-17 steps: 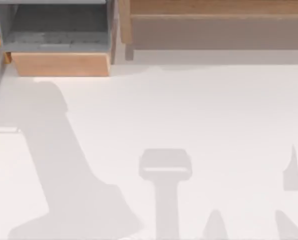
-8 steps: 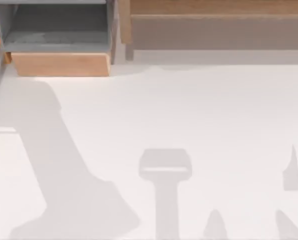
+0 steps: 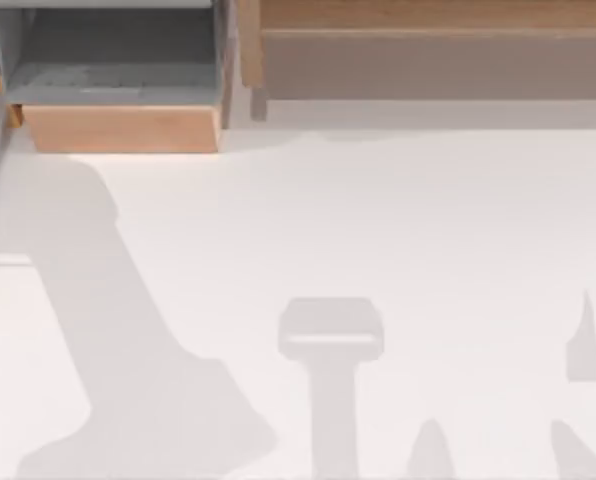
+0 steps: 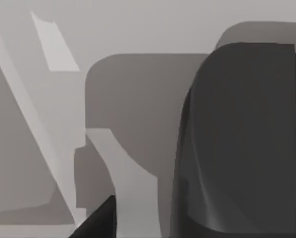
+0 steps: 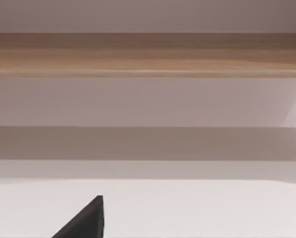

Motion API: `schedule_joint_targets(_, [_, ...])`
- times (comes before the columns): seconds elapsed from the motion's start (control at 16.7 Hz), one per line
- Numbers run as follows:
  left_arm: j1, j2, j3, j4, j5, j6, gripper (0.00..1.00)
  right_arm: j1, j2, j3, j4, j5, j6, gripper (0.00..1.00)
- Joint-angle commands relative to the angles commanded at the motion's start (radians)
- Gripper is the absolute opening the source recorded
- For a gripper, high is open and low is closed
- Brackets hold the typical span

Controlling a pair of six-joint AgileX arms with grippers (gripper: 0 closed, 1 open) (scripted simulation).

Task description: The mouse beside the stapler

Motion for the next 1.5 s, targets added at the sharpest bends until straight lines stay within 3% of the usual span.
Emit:
schedule_joint_targets(0.6, [0.0, 0.0, 0.0, 0.0, 0.0, 0.0, 0.02, 0.0, 0.0, 0.0, 0.0, 0.0, 0.0, 1.0])
schedule_joint_targets(1.2, [0.002, -0.004, 0.0, 0.0, 0.0, 0.002, 0.0, 0.0, 0.0, 0.0, 0.0, 0.0, 0.0, 1.0])
schedule_joint_targets(1.5, [0.018, -0.115, -0.079, -0.001, 0.014, -0.068, 0.0, 0.0, 0.0, 0.0, 0.0, 0.0, 0.0, 1.0])
